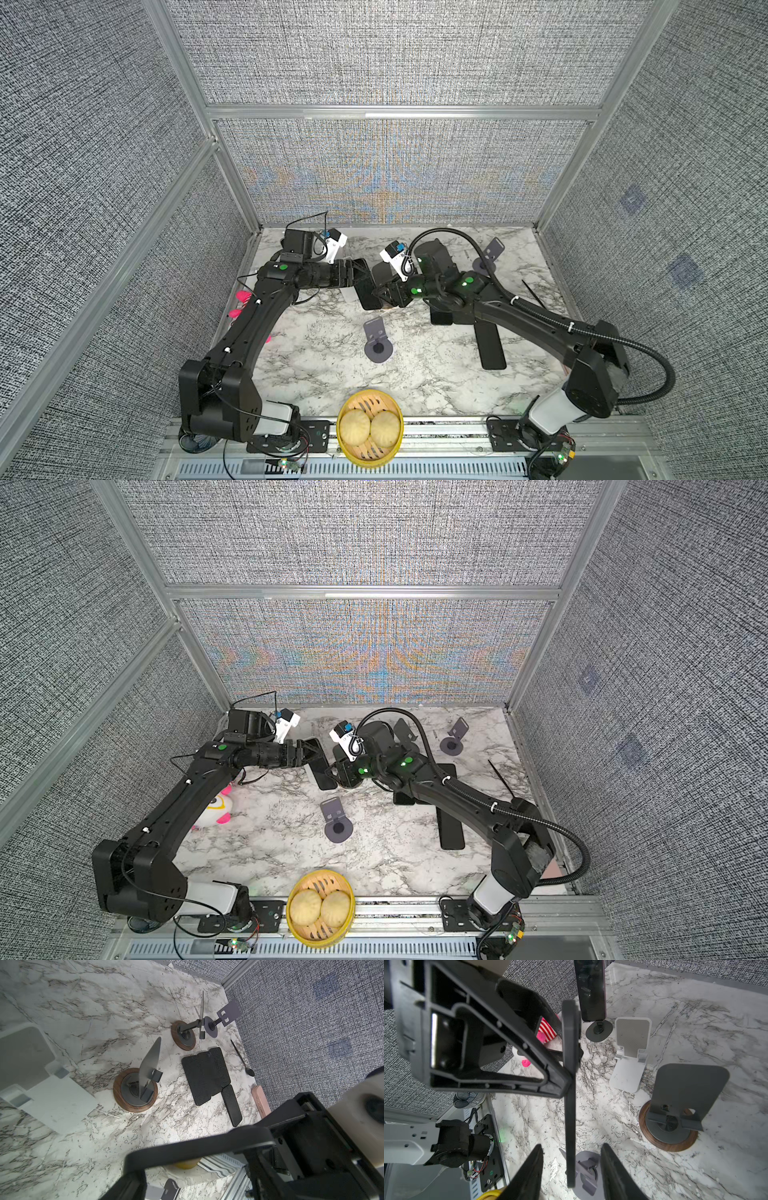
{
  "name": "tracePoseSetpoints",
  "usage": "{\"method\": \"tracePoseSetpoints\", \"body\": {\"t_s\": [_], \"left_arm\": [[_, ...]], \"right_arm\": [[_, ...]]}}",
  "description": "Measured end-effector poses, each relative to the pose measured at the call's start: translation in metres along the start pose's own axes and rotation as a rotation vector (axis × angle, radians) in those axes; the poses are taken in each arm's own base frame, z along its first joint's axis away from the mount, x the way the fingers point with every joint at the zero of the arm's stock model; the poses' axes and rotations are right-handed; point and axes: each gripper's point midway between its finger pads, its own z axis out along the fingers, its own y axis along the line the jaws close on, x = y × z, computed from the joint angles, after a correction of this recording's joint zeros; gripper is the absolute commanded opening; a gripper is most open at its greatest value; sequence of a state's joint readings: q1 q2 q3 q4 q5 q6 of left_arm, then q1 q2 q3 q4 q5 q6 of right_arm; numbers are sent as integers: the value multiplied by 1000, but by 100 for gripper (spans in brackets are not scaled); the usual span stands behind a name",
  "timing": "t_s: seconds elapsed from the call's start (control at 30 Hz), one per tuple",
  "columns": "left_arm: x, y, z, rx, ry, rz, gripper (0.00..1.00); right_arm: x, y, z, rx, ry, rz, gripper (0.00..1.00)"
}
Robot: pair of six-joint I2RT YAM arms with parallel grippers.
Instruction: Remove the phone from the phone stand
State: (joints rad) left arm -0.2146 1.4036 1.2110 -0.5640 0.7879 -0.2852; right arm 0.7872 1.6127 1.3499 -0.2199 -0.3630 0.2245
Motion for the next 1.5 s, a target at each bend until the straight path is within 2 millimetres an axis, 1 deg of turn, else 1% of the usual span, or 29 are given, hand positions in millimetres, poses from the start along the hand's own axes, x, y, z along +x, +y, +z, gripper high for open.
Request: {"method": "tracePoseSetpoints", "body": {"t_s": [0.07,0.2,0.23,0.3,0.37,0.43,0.47,0.57,0.6,0.7,0.8,0.9,0.93,1.1,1.27,1.4,1.5], "left_arm": [[0,0,0,0,1,-1,33],[0,0,0,0,-1,1,33],[0,0,0,0,-2,1,33],[-1,0,1,1,-4,3,33],[0,1,1,1,-4,1,33],[0,1,1,1,-2,-1,33],[0,1,1,1,-1,-2,33],[-1,2,2,1,-4,1,34],[-1,2,2,1,-5,2,35],[-2,2,2,1,-7,4,42],[-1,3,2,-3,-9,4,57],[-2,3,2,-4,-11,9,89],[-2,3,1,-4,-15,18,97],[-4,-4,-4,7,-35,51,98],[-6,-5,-7,2,-52,68,98],[-10,-2,-12,-21,-80,79,98],[-13,0,-15,-40,-96,84,98]], "right_arm": [[-1,0,5,9,0,-6,30],[-3,0,10,19,-5,-16,28],[-4,0,11,21,-9,-19,25],[-6,0,12,24,-16,-25,22],[-6,0,13,23,-20,-28,16],[-6,-1,13,29,-26,-29,13],[-6,-2,14,33,-27,-28,10],[-7,-3,14,38,-31,-22,7],[-7,-4,14,41,-33,-23,5],[-8,-4,15,44,-36,-20,3],[-8,-5,16,47,-37,-19,0],[-8,-6,17,48,-39,-13,0],[-8,-6,17,48,-41,-13,0],[-3,-16,17,71,-32,16,0],[0,-30,3,81,-39,57,0],[5,-47,-17,104,-46,109,0],[11,-64,-44,136,-47,151,0]]}}
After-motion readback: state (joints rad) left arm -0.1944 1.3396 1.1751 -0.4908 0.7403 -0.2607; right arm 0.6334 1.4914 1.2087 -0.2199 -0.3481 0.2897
